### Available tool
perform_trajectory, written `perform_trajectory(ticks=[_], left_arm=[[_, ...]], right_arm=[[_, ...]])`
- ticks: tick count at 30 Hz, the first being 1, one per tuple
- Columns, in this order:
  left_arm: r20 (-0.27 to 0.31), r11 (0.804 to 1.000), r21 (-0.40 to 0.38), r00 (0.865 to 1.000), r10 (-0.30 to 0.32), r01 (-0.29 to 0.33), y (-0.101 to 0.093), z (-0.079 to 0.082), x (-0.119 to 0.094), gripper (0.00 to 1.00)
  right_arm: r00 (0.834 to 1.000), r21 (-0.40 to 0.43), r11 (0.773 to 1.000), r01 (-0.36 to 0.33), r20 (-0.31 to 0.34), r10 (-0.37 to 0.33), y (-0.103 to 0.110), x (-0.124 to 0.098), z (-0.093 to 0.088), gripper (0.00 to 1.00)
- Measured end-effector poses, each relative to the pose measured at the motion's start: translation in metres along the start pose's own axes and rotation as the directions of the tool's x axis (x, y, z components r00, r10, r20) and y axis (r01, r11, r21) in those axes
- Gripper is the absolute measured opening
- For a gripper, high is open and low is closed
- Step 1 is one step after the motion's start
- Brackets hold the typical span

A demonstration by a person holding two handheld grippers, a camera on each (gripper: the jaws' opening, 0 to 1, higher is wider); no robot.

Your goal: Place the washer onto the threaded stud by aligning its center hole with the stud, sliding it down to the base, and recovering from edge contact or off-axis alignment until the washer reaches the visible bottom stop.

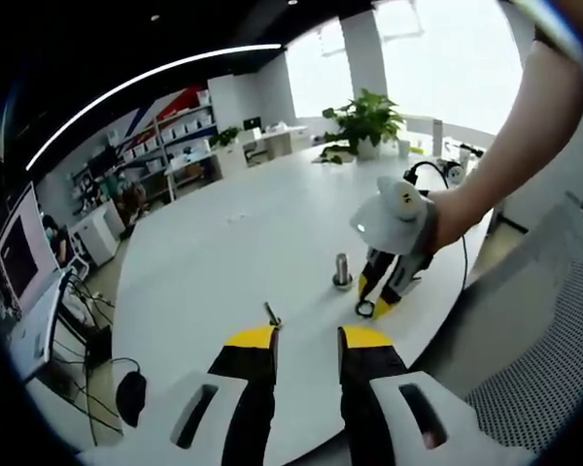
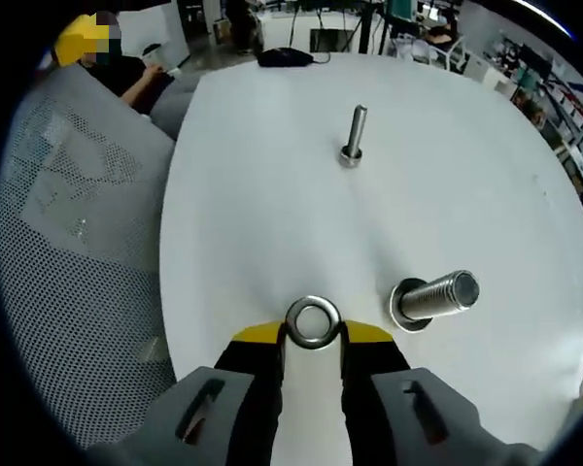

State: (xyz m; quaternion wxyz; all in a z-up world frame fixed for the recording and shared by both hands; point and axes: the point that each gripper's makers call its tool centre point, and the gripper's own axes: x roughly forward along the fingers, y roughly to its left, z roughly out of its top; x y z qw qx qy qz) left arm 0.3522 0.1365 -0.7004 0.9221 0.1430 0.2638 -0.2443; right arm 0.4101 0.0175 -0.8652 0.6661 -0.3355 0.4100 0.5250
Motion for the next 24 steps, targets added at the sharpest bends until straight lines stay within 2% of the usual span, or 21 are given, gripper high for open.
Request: perform_trajectory(ticks=[8,13,15,17,21,24], left_arm=[[-0.003,1.000,0.004,1.000,0.000,0.000,-0.001,0.000,0.000,0.22],[-0.005,1.000,0.008,1.000,-0.002,0.002,-0.001,0.000,0.001,0.22],[-0.006,1.000,0.008,1.000,-0.003,0.003,-0.001,-0.001,0.001,0.22],[-0.006,1.000,0.009,1.000,-0.002,0.002,-0.001,-0.001,0.001,0.22],[-0.012,1.000,0.013,1.000,-0.005,0.005,-0.002,-0.002,0.001,0.22],[-0.007,1.000,0.012,1.000,-0.005,0.006,-0.002,0.000,0.001,0.22]], right_arm=[[0.998,0.037,0.999,0.034,0.046,-0.035,-0.010,-0.011,0.002,0.22],[0.994,0.046,0.997,0.054,0.091,-0.058,-0.014,-0.026,0.007,0.22],[0.991,0.041,0.996,0.075,0.112,-0.080,-0.019,-0.035,0.009,0.22],[0.984,0.089,0.993,0.082,0.149,-0.094,-0.024,-0.043,0.013,0.22],[0.980,0.095,0.990,0.108,0.160,-0.122,-0.032,-0.054,0.012,0.22],[0.971,0.089,0.988,0.128,0.194,-0.143,-0.034,-0.068,0.019,0.22]])
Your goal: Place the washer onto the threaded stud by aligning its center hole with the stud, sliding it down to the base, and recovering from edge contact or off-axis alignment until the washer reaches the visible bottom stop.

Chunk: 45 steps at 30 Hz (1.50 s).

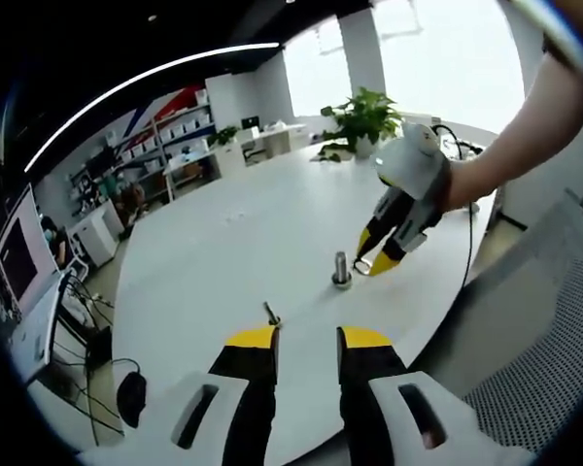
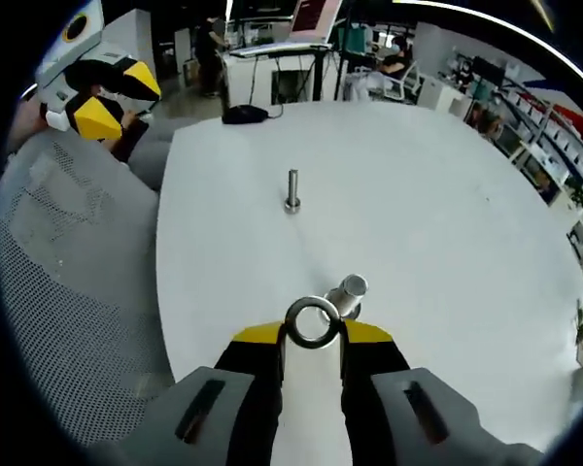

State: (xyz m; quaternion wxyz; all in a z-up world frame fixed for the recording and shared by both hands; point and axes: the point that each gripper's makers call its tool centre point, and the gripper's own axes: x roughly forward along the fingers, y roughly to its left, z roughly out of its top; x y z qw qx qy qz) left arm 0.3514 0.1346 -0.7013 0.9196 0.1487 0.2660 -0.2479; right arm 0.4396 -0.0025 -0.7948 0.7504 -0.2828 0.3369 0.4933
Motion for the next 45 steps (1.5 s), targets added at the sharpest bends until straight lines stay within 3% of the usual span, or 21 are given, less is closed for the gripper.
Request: perform_trajectory(ticks=[6,13,36,42,45], left_arm=[[-0.008,1.000,0.003,1.000,-0.003,0.003,-0.001,-0.001,0.000,0.21],[-0.015,1.000,0.002,1.000,0.000,0.000,0.000,-0.003,0.000,0.21],[-0.019,1.000,-0.006,1.000,-0.001,0.001,0.000,-0.005,0.001,0.21],[-0.021,1.000,-0.003,1.000,-0.007,0.007,-0.002,-0.005,0.001,0.21],[-0.022,1.000,-0.008,1.000,-0.006,0.005,-0.001,-0.006,0.001,0.21]], right_arm=[[0.999,-0.013,1.000,0.027,0.038,-0.027,-0.013,-0.006,0.018,0.22],[1.000,-0.010,1.000,0.017,0.007,-0.017,-0.022,0.008,0.025,0.23],[0.994,-0.013,1.000,-0.026,-0.103,0.024,-0.027,0.025,0.012,0.24],[0.988,0.026,0.998,-0.053,-0.143,0.056,-0.024,0.029,0.004,0.24],[0.991,0.023,0.998,-0.053,-0.124,0.055,-0.023,0.027,0.007,0.25]])
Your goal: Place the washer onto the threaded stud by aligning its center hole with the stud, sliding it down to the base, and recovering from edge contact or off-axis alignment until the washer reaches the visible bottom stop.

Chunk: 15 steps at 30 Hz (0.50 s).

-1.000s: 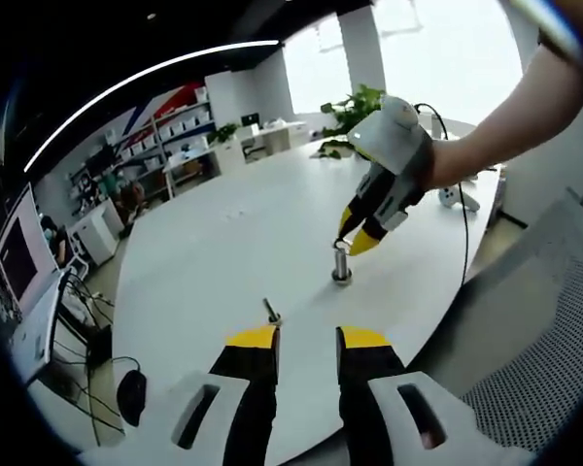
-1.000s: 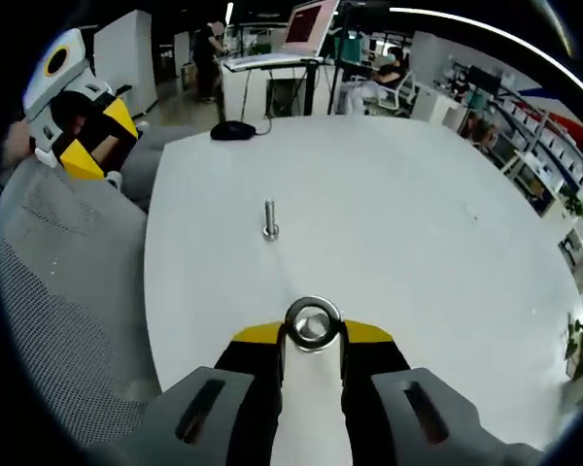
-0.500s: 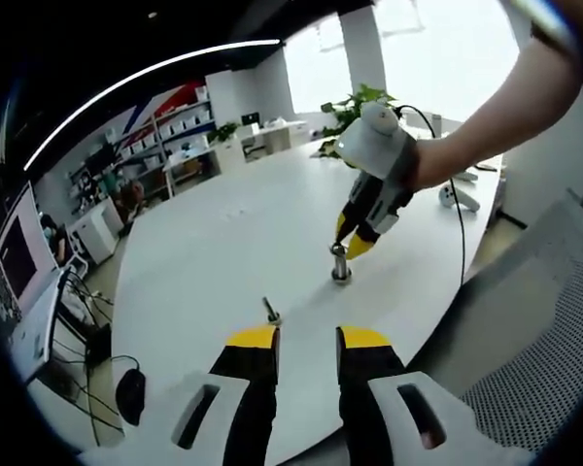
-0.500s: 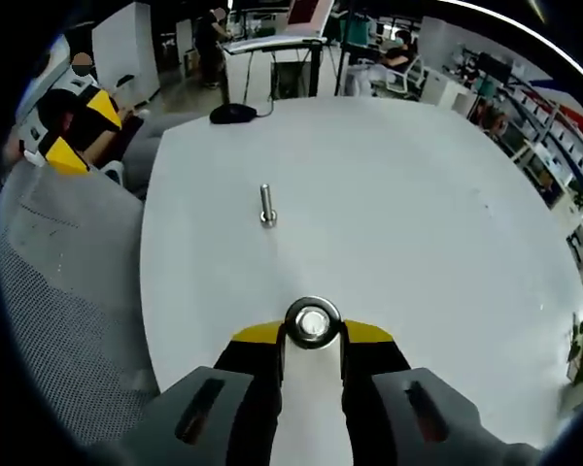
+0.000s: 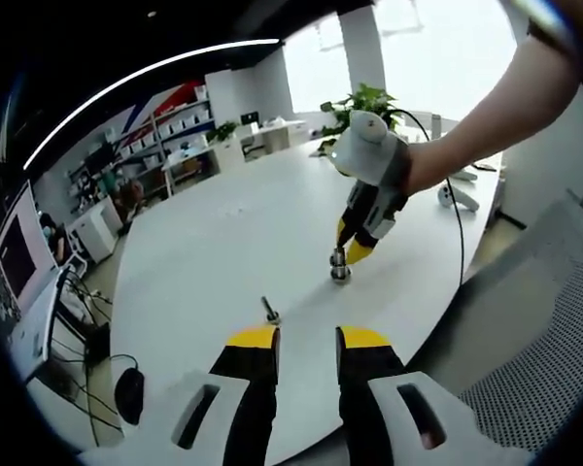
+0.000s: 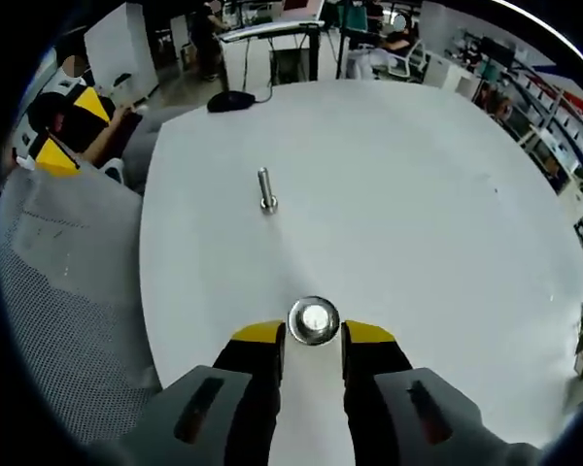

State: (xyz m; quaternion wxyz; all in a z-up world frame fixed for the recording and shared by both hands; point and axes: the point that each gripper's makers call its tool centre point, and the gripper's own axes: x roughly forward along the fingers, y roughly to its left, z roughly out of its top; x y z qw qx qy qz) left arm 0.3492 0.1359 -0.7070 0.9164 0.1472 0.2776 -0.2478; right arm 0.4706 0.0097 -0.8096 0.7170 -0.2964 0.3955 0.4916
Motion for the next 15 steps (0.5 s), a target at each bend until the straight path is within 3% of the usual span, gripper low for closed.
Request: perform_trajectory(ticks=[5,9,13,15], left_arm=[[0.002,1.000,0.000,1.000,0.005,-0.005,0.001,0.000,0.000,0.21],[0.002,1.000,-0.004,1.000,0.005,-0.005,0.002,0.000,0.000,0.21],[0.001,1.000,-0.004,1.000,0.004,-0.004,0.001,0.000,0.000,0.21],[0.001,1.000,-0.004,1.000,0.004,-0.004,0.001,0.000,0.000,0.21]], right_arm=[[1.000,-0.011,1.000,0.016,0.023,-0.016,0.001,-0.009,0.002,0.28],[0.994,0.033,0.998,0.047,0.097,-0.050,-0.001,-0.026,0.009,0.28],[0.973,0.117,0.989,0.088,0.202,-0.110,-0.004,-0.050,0.016,0.28],[0.961,0.184,0.980,0.076,0.248,-0.121,-0.001,-0.062,0.017,0.28]])
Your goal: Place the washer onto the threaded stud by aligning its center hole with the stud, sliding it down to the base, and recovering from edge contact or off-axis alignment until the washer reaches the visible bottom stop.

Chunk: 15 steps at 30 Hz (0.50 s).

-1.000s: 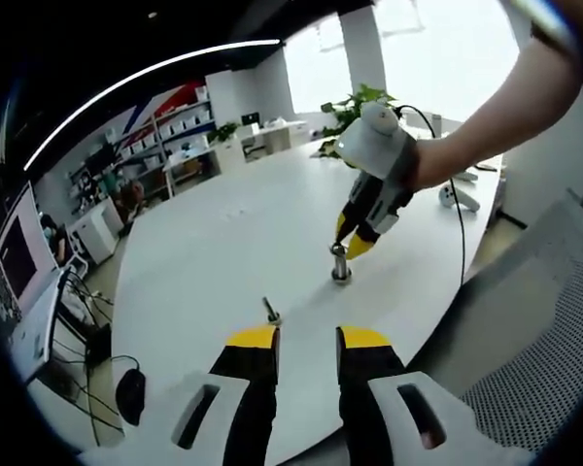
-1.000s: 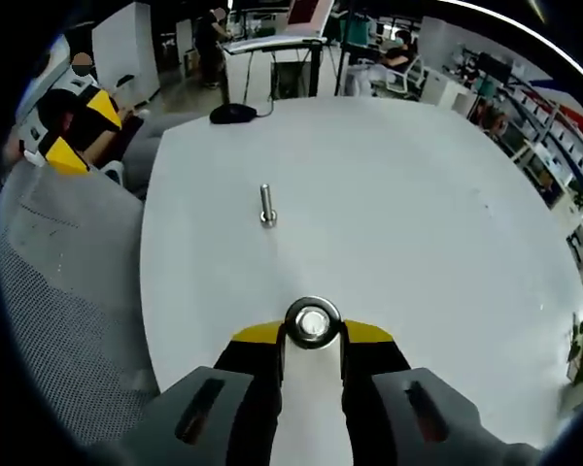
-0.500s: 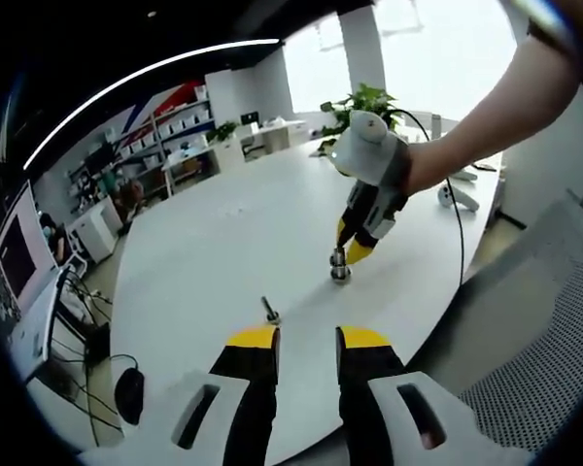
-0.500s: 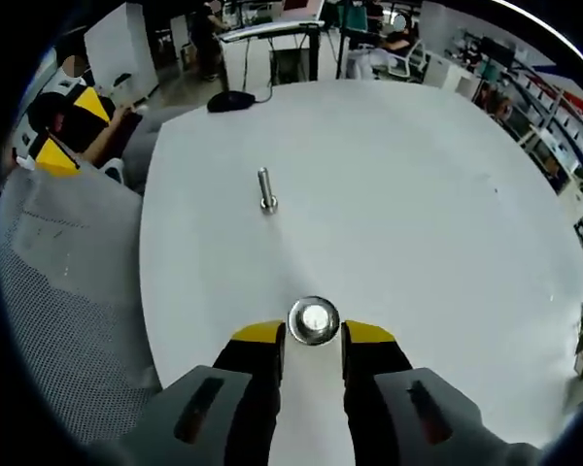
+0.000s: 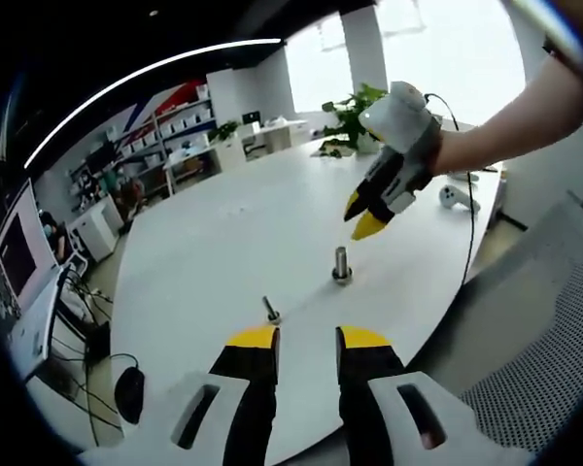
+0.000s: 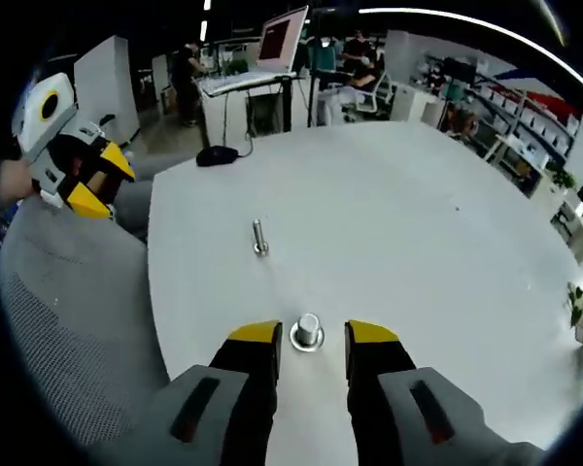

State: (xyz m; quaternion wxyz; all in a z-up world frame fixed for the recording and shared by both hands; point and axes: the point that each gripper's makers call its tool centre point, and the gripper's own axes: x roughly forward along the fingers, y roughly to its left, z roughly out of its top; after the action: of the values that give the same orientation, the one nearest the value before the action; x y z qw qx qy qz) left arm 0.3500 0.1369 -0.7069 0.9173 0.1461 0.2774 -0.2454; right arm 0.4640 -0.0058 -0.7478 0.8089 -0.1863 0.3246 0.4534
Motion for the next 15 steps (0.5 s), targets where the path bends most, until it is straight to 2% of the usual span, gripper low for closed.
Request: perform_trajectory(ticks=[5,7,8,15], left_arm=[[0.005,1.000,-0.003,1.000,0.002,-0.002,0.001,0.001,0.000,0.21],[0.006,1.000,-0.004,1.000,0.001,-0.001,0.001,0.001,0.000,0.21],[0.006,1.000,-0.003,1.000,0.003,-0.003,0.001,0.002,0.000,0.21],[0.003,1.000,-0.001,1.000,0.008,-0.008,0.002,0.002,-0.001,0.21]], right_arm=[[0.996,0.066,0.998,0.019,0.087,-0.025,0.003,-0.025,0.005,0.28],[0.986,0.080,0.996,0.047,0.153,-0.059,0.003,-0.040,0.013,0.28],[0.976,0.068,0.995,0.070,0.202,-0.083,0.002,-0.050,0.019,0.28],[0.950,0.135,0.988,0.081,0.291,-0.117,0.014,-0.088,0.016,0.30]])
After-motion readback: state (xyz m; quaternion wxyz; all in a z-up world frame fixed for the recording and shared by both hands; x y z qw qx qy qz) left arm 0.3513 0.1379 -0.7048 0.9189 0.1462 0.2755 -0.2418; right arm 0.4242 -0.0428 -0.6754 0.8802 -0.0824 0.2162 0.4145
